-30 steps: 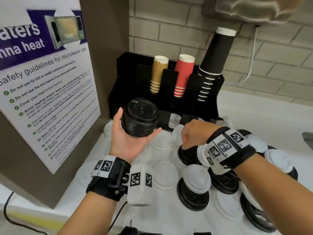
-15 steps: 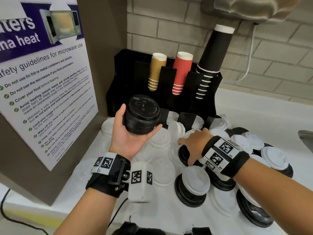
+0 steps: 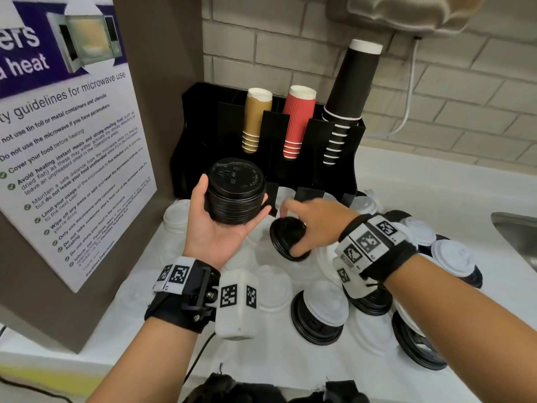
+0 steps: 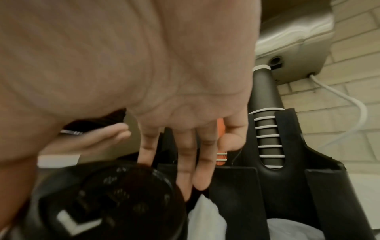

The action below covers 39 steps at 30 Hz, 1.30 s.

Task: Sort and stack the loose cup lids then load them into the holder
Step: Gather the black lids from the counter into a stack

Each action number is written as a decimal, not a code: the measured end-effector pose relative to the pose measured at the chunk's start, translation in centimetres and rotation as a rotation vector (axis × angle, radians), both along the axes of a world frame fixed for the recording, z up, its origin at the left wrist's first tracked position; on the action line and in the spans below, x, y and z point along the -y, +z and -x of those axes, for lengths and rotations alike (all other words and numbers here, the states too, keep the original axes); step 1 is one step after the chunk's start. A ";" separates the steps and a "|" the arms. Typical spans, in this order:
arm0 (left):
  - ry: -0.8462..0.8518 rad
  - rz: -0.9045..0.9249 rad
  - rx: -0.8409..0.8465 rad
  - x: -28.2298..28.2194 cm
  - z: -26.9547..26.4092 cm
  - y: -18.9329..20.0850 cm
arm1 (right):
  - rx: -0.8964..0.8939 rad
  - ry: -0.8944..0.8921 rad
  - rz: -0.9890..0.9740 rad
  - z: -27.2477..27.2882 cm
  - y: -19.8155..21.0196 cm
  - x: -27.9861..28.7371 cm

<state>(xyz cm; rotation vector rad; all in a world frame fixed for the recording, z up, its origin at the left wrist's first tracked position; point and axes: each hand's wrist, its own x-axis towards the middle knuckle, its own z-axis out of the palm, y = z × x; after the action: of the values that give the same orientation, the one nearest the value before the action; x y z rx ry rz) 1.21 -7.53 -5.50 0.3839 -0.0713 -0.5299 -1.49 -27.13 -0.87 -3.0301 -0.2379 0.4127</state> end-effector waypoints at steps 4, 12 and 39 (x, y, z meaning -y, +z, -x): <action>0.017 -0.001 -0.010 -0.4 -0.1 0.0 | 0.193 -0.067 -0.490 -0.6 1.5 0.6; -0.034 -0.066 0.023 -0.1 0.2 -0.4 | 0.308 0.073 -0.934 0.5 4.3 -1.1; -0.064 -0.094 0.025 -0.5 0.1 -0.5 | 0.332 0.008 -0.739 1.4 4.3 -2.3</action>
<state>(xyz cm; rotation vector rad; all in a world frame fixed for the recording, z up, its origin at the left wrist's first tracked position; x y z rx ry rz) 1.06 -7.03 -6.01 0.4812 -0.0835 -0.5926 -2.85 -24.82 3.40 -2.3414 -0.3308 -0.1629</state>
